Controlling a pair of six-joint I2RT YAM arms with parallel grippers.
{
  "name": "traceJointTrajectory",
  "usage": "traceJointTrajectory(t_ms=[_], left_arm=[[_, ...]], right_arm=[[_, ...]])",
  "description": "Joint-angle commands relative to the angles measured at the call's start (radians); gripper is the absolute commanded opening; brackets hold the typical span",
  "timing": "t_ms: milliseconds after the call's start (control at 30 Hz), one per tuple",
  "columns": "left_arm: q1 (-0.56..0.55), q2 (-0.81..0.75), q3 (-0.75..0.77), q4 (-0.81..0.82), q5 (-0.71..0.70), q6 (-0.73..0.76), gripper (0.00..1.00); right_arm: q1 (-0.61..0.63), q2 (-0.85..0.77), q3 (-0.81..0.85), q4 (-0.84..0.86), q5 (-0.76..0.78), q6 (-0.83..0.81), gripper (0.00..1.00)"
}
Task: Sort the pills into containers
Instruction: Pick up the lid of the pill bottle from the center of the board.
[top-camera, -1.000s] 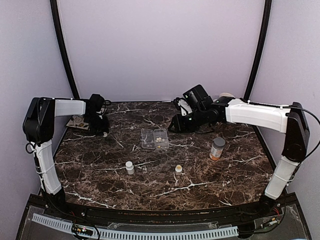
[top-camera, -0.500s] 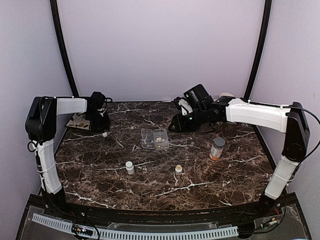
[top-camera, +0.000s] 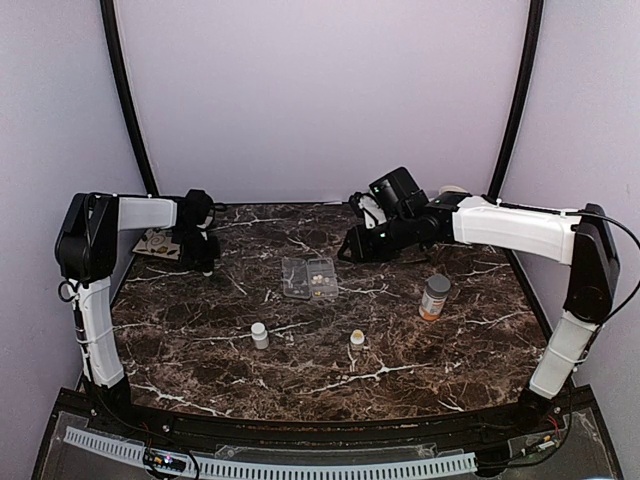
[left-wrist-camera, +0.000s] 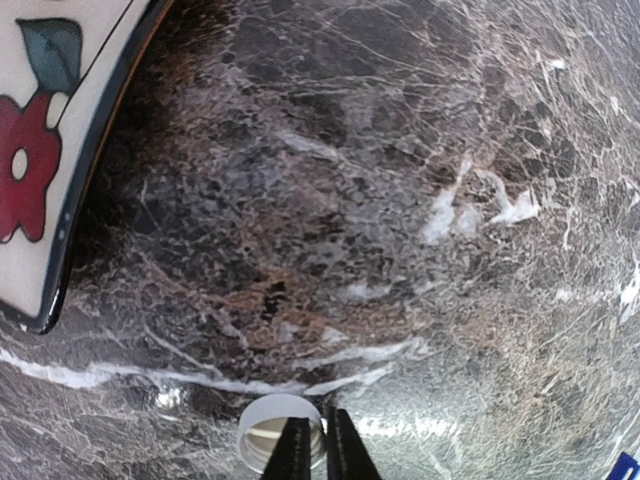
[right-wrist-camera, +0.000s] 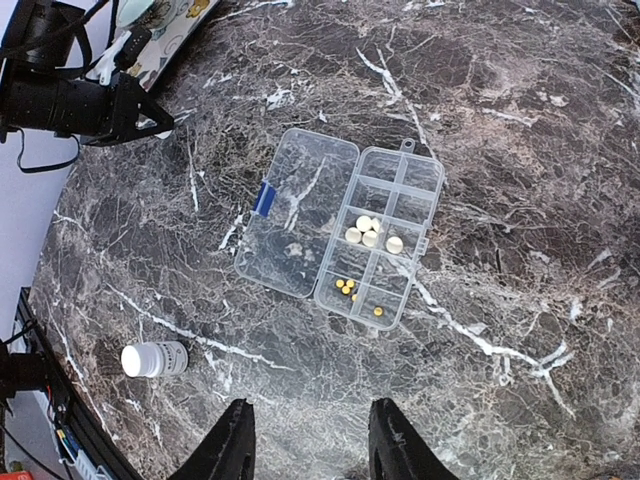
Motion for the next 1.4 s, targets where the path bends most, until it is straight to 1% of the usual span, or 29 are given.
traceJointTrajectory(t_ms=[0, 133, 333, 467, 567, 600, 700, 767, 867, 933, 1033, 1167, 1267, 1333, 1367], left_arm=[[0.005, 0.011, 0.029, -0.046, -0.012, 0.02, 0.05], [0.006, 0.011, 0.02, -0.057, -0.01, 0.023, 0.0], [0.005, -0.015, 0.013, -0.043, 0.008, 0.033, 0.0], [0.006, -0.084, 0.001, 0.014, 0.101, 0.032, 0.0], [0.005, -0.159, -0.026, 0.111, 0.252, 0.029, 0.0], [0.005, -0.182, -0.042, 0.152, 0.331, 0.023, 0.0], [0.005, -0.239, -0.067, 0.274, 0.543, -0.024, 0.0], [0.001, -0.263, -0.069, 0.332, 0.649, -0.059, 0.0], [-0.01, -0.302, -0.082, 0.439, 0.806, -0.116, 0.0], [-0.031, -0.311, -0.085, 0.5, 0.898, -0.159, 0.0], [-0.076, -0.319, -0.1, 0.617, 0.997, -0.238, 0.0], [-0.148, -0.308, -0.141, 0.837, 1.119, -0.397, 0.0], [-0.196, -0.279, -0.157, 0.991, 1.173, -0.535, 0.0], [-0.223, -0.263, -0.161, 1.045, 1.186, -0.602, 0.0], [-0.232, -0.256, -0.167, 1.091, 1.196, -0.663, 0.0]], right_arm=[[-0.012, 0.015, 0.024, 0.047, -0.018, -0.01, 0.41], [-0.016, 0.02, 0.026, 0.049, -0.023, -0.013, 0.41], [-0.018, 0.024, 0.035, 0.043, -0.021, -0.017, 0.41], [-0.027, 0.012, 0.035, 0.046, -0.033, -0.019, 0.41], [-0.045, -0.02, -0.002, 0.119, -0.082, -0.001, 0.41], [-0.053, -0.035, -0.019, 0.154, -0.105, 0.007, 0.42], [-0.058, -0.089, -0.083, 0.272, -0.16, 0.024, 0.51], [-0.059, -0.131, -0.144, 0.367, -0.183, 0.037, 0.56], [-0.058, -0.195, -0.206, 0.465, -0.204, 0.048, 0.61], [-0.058, -0.226, -0.257, 0.541, -0.218, 0.062, 0.63], [-0.058, -0.265, -0.345, 0.679, -0.264, 0.106, 0.64], [-0.058, -0.275, -0.409, 0.827, -0.296, 0.168, 0.66], [-0.05, -0.275, -0.425, 0.868, -0.293, 0.172, 0.7], [-0.04, -0.276, -0.419, 0.837, -0.258, 0.127, 0.7], [-0.032, -0.275, -0.41, 0.807, -0.233, 0.092, 0.7]])
